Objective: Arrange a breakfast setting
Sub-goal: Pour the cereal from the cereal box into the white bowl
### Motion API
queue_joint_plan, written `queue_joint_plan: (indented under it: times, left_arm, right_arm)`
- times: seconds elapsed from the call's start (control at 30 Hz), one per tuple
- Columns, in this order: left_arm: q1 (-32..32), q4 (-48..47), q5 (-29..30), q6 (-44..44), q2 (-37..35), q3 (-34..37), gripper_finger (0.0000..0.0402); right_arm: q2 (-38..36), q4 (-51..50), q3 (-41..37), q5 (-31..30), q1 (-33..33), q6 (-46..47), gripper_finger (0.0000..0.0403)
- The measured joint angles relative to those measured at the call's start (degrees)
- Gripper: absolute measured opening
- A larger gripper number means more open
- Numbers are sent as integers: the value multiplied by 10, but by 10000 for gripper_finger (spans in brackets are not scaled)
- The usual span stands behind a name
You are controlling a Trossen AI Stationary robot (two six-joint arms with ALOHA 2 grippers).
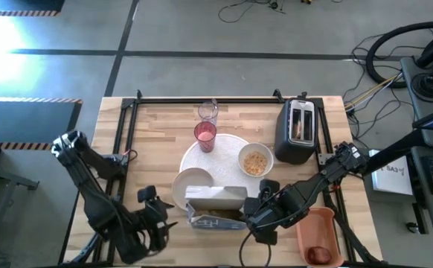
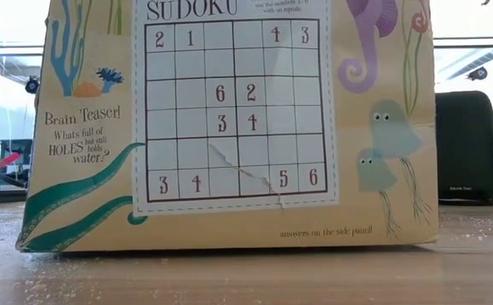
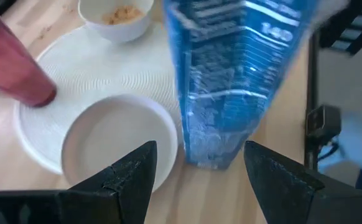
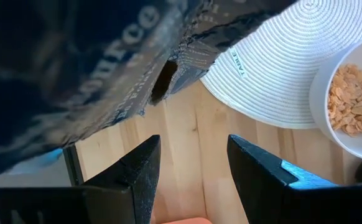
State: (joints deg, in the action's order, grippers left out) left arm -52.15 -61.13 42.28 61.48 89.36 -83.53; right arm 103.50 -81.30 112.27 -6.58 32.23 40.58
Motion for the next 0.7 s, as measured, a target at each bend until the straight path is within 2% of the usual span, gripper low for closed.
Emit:
queue_joint_plan:
  times: [0.17,0.33,0.47,0.7]
  left_arm:
    - [0,161,26,-61,-86,137,225]
    - [1,276,60,-118,-156,230,225]
    - [1,327,62,-143,-196,268,225]
    - [1,329,37,-166,-205,275,225]
  right_arm:
    - [0,22,0,1,0,-6,176]
    - [0,55,0,1,0,-6,176]
    - [1,83,0,1,0,-6,176]
    - [1,126,0,1,0,-6,176]
